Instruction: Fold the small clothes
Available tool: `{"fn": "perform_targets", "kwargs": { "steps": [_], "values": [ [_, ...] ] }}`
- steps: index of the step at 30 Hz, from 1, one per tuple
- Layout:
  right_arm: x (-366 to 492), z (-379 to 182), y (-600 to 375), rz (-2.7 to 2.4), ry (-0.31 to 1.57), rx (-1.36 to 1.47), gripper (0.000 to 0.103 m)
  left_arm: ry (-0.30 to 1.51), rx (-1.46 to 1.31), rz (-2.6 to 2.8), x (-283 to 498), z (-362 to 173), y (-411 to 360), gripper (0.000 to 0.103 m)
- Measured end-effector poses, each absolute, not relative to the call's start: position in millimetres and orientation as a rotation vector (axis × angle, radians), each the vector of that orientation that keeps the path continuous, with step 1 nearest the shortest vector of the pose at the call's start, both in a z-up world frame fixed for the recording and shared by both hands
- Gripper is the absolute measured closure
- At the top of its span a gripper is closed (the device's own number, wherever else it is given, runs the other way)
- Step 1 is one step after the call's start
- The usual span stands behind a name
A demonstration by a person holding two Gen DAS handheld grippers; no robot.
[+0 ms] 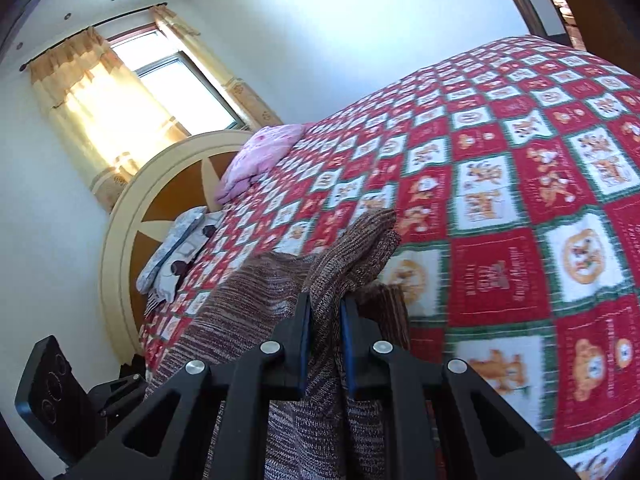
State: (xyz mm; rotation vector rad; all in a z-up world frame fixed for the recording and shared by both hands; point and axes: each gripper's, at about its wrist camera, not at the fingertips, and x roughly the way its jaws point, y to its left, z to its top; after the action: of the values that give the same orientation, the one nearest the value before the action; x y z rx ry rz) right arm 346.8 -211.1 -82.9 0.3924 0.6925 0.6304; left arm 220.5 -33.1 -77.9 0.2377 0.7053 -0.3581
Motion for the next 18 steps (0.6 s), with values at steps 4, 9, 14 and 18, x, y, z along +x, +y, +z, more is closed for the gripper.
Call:
{"fn": "perform_targets", "kwargs": {
  "steps": [4,9,14,18],
  "values": [
    [344.7,-79.8,-182.3,0.668,0.700,0.369,0.090,0.694,0.236,-0.324,212.4,-76.0,-12.8,0.071],
    [346.4,-80.3,-149.3,0.707,0.713,0.353,0.089,0.688,0.232,-0.288,202.1,-74.3,7.4,0.071],
    [347.3,-80.8,-117.4,0.748,0.727,0.332,0.090,0.686,0.223,-0.251,194.9,-73.9,28.3,0.071],
    [348.3,-78.9,-93.7,0.781,0.732,0.319,0.090,0.679,0.214,-0.223,187.4,-73.3,43.9,0.071]
  ]
}}
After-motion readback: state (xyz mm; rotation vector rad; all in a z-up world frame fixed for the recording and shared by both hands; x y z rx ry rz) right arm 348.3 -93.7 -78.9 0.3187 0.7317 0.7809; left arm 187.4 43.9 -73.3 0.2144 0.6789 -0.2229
